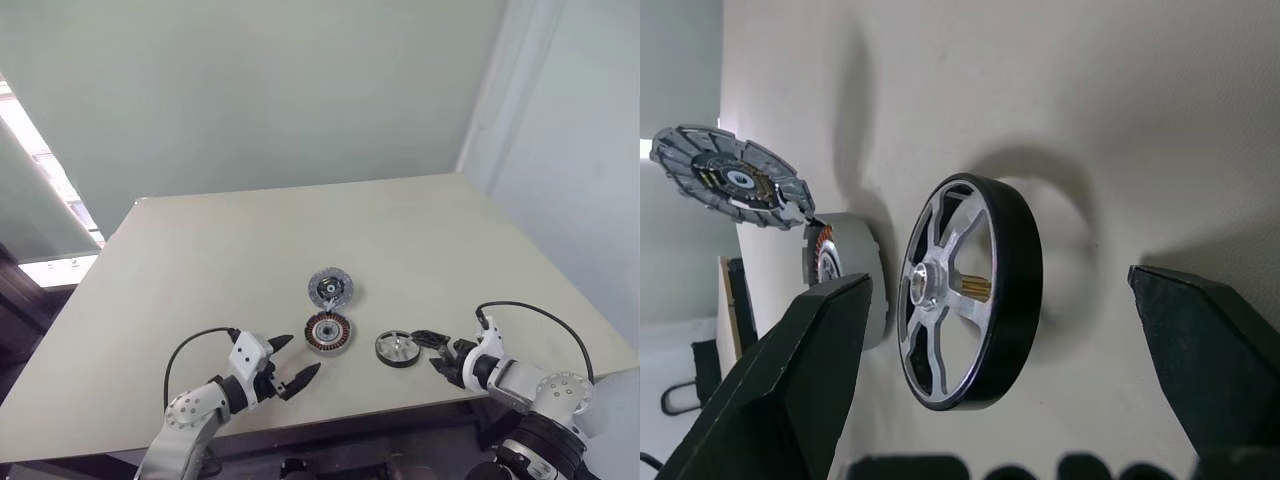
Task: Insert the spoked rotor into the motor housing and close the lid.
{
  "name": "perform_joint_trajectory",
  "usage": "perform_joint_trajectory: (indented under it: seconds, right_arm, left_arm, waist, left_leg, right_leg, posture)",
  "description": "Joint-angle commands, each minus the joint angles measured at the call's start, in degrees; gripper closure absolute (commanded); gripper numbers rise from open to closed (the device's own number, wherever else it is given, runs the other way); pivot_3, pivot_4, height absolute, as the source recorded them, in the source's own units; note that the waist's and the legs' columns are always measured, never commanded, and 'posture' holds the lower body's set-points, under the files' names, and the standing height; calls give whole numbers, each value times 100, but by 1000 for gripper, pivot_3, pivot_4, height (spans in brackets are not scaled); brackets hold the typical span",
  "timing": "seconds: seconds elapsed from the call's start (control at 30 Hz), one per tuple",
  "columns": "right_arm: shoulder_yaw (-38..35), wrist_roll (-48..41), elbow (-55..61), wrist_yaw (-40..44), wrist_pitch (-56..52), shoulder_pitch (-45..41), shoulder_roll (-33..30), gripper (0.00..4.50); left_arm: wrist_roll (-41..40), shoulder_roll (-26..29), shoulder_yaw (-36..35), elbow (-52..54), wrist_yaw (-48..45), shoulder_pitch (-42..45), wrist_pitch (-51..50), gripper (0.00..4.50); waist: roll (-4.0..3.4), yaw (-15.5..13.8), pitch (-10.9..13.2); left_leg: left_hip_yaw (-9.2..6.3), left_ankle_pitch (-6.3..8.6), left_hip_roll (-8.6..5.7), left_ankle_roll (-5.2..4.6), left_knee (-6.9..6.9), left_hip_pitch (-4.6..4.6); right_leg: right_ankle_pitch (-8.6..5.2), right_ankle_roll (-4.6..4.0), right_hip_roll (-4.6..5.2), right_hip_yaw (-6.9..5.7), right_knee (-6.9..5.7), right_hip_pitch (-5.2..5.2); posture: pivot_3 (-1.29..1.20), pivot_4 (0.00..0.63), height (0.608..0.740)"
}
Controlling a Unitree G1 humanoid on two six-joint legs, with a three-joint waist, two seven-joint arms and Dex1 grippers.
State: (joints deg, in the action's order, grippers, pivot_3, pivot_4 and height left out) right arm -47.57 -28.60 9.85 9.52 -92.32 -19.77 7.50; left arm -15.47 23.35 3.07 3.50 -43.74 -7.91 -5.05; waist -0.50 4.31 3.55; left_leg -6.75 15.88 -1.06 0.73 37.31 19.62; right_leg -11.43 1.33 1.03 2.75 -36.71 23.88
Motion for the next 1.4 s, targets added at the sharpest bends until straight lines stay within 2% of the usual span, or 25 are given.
perform_joint_trajectory:
  seconds: [0.03,0.3,0.33,0.4,0.73,1.0,1.23,1.4]
  right_arm:
    - [38,-216,-12,-53,-18,-135,393,13]
    - [177,-404,-64,-175,-18,-118,563,13]
    - [189,-431,-58,-193,-18,-117,582,177]
    - [206,-471,-52,-226,-18,-115,602,602]
    - [225,-569,-59,-361,-18,-35,596,4101]
    - [64,-713,-87,-396,-18,-136,651,4100]
    - [-281,-1513,19,-379,-18,-468,1018,4100]
    - [38,-2142,-10,-685,-18,-509,1415,4100]
  left_arm:
    - [-20,43,-72,59,-5,108,50,0]
    - [-14,28,-78,71,37,99,55,0]
    - [-14,26,-79,73,42,94,55,0]
    - [-12,23,-78,74,52,88,56,0]
    - [-11,20,-79,58,52,89,71,0]
    - [-25,18,-101,47,54,87,78,0]
    - [-111,55,-268,67,81,-37,57,0]
    - [-155,88,-372,148,87,-135,-16,0]
  waist:
    - [0,1,0]
    - [-1,1,0]
    - [-1,1,0]
    - [-1,1,0]
    - [-1,3,0]
    - [-1,2,1]
    - [-5,29,2]
    - [-7,30,2]
  left_leg:
    - [0,0,0,0,0,0]
    - [0,0,0,0,-3,1]
    - [0,0,0,0,-4,2]
    - [1,0,0,0,-5,4]
    - [2,0,1,0,-7,7]
    - [3,0,1,0,-10,13]
    - [5,0,4,-1,-12,23]
    - [5,0,4,-1,-17,34]
  right_leg:
    - [0,0,0,0,0,0]
    - [0,0,0,0,1,4]
    - [0,0,0,0,1,5]
    - [0,0,0,1,2,7]
    - [0,0,0,1,2,12]
    - [0,0,0,2,3,20]
    - [0,0,-3,2,1,33]
    - [-1,-1,-2,3,4,43]
  posture:
    - [0,0,740]
    - [0,0,740]
    - [0,0,740]
    - [0,0,740]
    - [0,0,740]
    - [0,0,740]
    - [0,0,740]
    - [0,0,740]
